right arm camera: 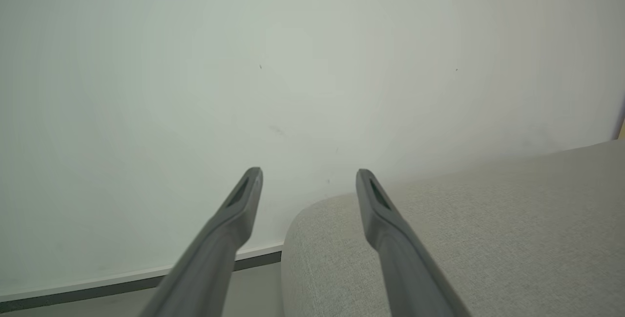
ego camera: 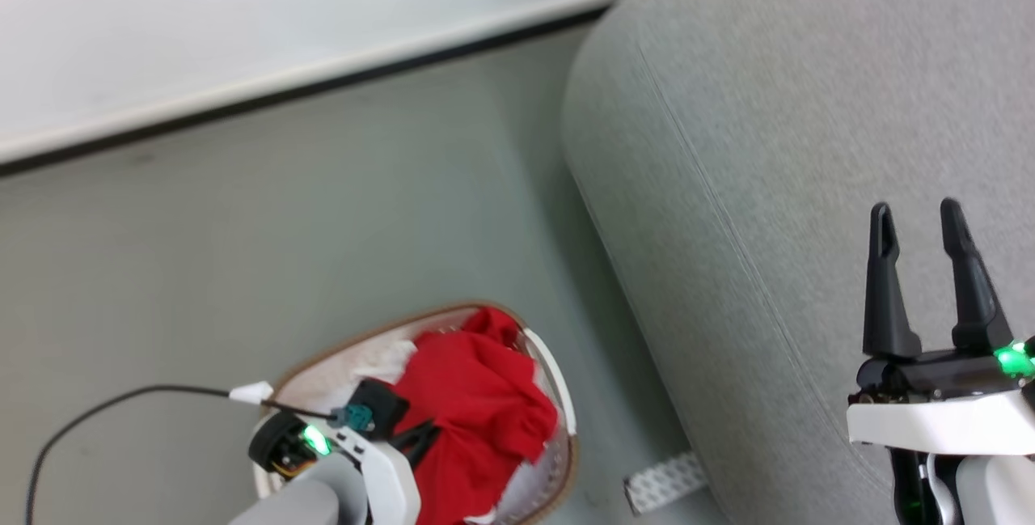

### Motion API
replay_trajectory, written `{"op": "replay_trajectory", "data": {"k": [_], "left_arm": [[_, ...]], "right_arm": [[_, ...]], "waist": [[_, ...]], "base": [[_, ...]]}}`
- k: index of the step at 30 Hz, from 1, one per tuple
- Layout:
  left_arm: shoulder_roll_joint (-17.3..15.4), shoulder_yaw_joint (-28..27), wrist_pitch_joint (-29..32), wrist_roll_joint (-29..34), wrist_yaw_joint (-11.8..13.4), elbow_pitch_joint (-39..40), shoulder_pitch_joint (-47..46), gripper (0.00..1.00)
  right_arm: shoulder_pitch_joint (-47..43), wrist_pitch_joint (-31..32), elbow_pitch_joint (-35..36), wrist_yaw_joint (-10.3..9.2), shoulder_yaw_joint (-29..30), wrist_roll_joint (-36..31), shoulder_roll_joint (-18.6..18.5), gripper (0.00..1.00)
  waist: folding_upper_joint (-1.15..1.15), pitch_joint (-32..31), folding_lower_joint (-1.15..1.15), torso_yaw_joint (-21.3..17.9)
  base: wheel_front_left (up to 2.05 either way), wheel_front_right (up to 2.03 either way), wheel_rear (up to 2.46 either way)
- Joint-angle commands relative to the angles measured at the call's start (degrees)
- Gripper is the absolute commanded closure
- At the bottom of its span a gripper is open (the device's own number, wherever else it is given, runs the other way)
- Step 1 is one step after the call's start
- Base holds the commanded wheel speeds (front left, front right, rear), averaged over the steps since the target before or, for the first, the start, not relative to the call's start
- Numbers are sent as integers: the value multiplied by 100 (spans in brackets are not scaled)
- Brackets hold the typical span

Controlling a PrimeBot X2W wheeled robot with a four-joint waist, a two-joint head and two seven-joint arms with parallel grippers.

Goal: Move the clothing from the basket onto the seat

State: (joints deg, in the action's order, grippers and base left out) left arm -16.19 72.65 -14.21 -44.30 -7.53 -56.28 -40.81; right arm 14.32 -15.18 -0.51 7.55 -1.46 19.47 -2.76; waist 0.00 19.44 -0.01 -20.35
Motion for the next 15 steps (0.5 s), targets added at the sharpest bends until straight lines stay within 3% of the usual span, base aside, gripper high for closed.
{"op": "replay_trajectory", "data": {"k": [1,6,15], "left_arm": [[16,-33,-50,-49,8,34,132,100],[85,-357,-99,-60,35,303,267,100],[-137,-1451,-94,595,315,1771,773,100]], "right_arm": [[-86,4,-65,-12,8,-79,-22,0],[-184,4,-233,-12,8,-152,-23,0],[-344,5,-423,-12,7,-217,-22,0]], "waist": [[0,-461,1,375],[0,-860,1,645],[0,-1405,1,1003]], "base": [[0,0,0],[0,0,0],[0,0,0]]}}
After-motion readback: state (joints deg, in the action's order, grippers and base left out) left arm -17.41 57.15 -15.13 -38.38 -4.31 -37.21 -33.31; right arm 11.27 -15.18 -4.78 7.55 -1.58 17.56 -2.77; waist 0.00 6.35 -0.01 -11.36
